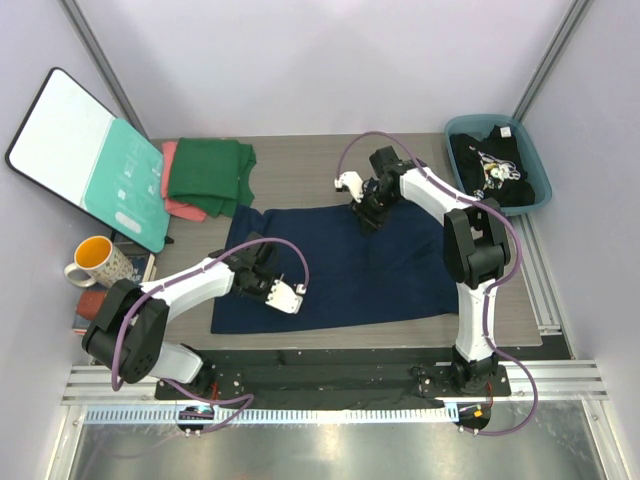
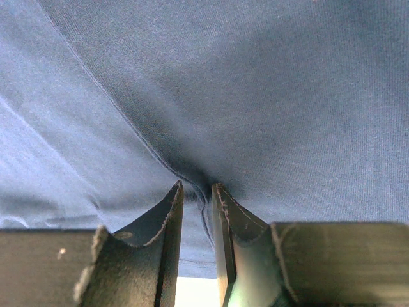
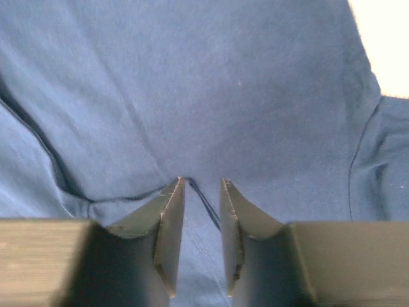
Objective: Fold and stack the t-shirts
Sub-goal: Fold the flattened tshirt in 1/3 of the way
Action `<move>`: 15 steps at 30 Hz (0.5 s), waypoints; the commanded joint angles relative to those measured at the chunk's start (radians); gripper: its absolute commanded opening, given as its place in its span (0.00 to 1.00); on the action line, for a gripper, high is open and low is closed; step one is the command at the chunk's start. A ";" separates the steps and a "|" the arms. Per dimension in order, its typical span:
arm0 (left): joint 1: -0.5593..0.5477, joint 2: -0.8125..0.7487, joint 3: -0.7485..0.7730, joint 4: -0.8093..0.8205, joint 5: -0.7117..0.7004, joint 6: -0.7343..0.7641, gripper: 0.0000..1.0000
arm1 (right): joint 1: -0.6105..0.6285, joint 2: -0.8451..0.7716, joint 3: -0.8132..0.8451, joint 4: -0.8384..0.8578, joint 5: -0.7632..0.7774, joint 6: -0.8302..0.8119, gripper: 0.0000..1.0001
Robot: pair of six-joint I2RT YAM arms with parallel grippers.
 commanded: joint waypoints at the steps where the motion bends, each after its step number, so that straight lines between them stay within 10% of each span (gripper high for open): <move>1: -0.011 0.032 -0.013 -0.034 0.062 -0.019 0.25 | 0.007 -0.065 -0.046 -0.036 0.024 -0.057 0.37; 15: -0.011 0.041 0.003 -0.037 0.065 -0.013 0.25 | 0.009 -0.051 -0.143 0.017 0.032 -0.037 0.33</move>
